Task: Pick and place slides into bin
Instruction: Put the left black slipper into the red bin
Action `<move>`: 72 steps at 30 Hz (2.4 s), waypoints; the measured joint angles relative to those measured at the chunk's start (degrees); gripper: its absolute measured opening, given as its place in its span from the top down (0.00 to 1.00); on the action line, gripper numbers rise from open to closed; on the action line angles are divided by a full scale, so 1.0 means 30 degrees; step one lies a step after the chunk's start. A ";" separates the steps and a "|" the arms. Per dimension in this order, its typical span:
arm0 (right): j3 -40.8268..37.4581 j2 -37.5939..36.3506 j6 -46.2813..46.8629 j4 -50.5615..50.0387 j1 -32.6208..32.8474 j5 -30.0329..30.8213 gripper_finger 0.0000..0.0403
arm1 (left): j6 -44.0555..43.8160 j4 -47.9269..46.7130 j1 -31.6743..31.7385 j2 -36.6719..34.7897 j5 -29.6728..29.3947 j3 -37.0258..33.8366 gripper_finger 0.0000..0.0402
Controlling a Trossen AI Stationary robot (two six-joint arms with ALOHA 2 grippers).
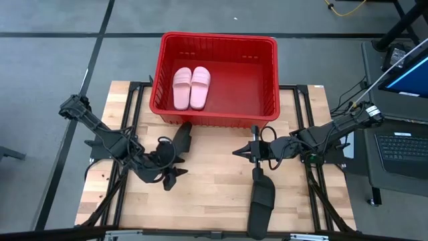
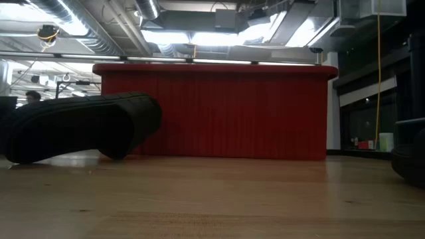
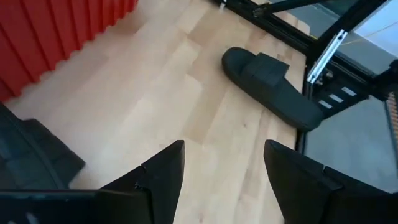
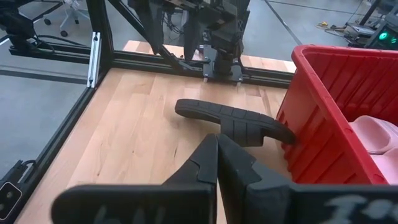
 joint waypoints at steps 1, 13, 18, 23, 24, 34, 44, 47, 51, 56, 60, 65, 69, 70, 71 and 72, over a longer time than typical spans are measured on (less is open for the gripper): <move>0.0000 0.0000 0.0000 -0.0046 0.0000 -0.0007 0.98 | -0.0293 -0.0007 0.0007 0.0000 0.0105 0.0027 0.47; 0.0000 0.0000 -0.0517 -0.0193 -0.0022 0.0007 0.98 | 0.0518 -0.3629 -0.0066 0.3987 0.1652 0.5845 0.52; 0.0007 -0.0007 -0.0532 -0.0227 -0.0022 0.0007 0.98 | -0.3296 -1.0479 -0.0066 0.5996 0.2094 0.8818 0.52; 0.0015 -0.0007 -0.0530 -0.0258 -0.0022 0.0007 0.98 | -0.6377 -1.3130 -0.0066 0.6974 0.2814 0.9376 0.52; 0.0015 -0.0007 -0.0525 -0.0259 -0.0022 0.0007 0.98 | -0.6750 -1.3405 -0.0066 0.7114 0.3048 0.9376 0.52; 0.0015 -0.0007 -0.0587 -0.0360 -0.0022 0.0007 0.98 | -0.9785 -1.6075 -0.0036 0.8744 0.5519 0.9376 0.52; 0.0015 -0.0007 -0.0576 -0.0385 -0.0022 0.0000 0.98 | -1.1352 -1.6240 0.0260 0.9063 0.5222 0.8395 0.44; 0.0015 -0.0007 -0.0576 -0.0391 -0.0022 -0.0007 0.98 | -1.1646 -1.6118 0.0389 0.9063 0.5882 0.7633 0.40; 0.0015 -0.0007 -0.0583 -0.0565 -0.0022 -0.0014 0.98 | -1.2183 -1.6072 0.0525 0.9063 0.6541 0.6825 0.36; 0.0015 -0.0007 -0.0583 -0.1096 -0.0022 -0.0029 0.98 | -1.2249 -1.4817 0.0729 0.9063 0.6481 0.6115 0.32; 0.0015 -0.0007 -0.0583 -0.1387 -0.0022 -0.0044 0.98 | -1.1939 -1.3077 0.0831 0.9063 0.6431 0.5299 0.32; 0.0015 -0.0007 -0.0617 -0.1410 -0.0021 -0.0044 0.98 | -1.2033 -1.2836 0.1083 0.9063 0.6365 0.4501 0.32; 0.0015 -0.0007 -0.0986 -0.1407 -0.0022 -0.0044 0.98 | -1.1678 -1.2837 0.1380 0.9063 0.6341 0.4105 0.32; 0.0015 -0.0007 -0.0999 -0.1408 -0.0022 -0.0043 0.98 | -1.1503 -1.2837 0.1468 0.9063 0.6279 0.4079 0.32; 0.0015 -0.0007 -0.1013 -0.1402 -0.0021 -0.0037 0.98 | -1.1409 -1.2837 0.1520 0.9063 0.6155 0.4072 0.32; 0.0015 -0.0007 -0.1027 -0.1403 -0.0022 -0.0044 0.98 | -1.1271 -1.2790 0.1597 0.9063 0.6002 0.4072 0.32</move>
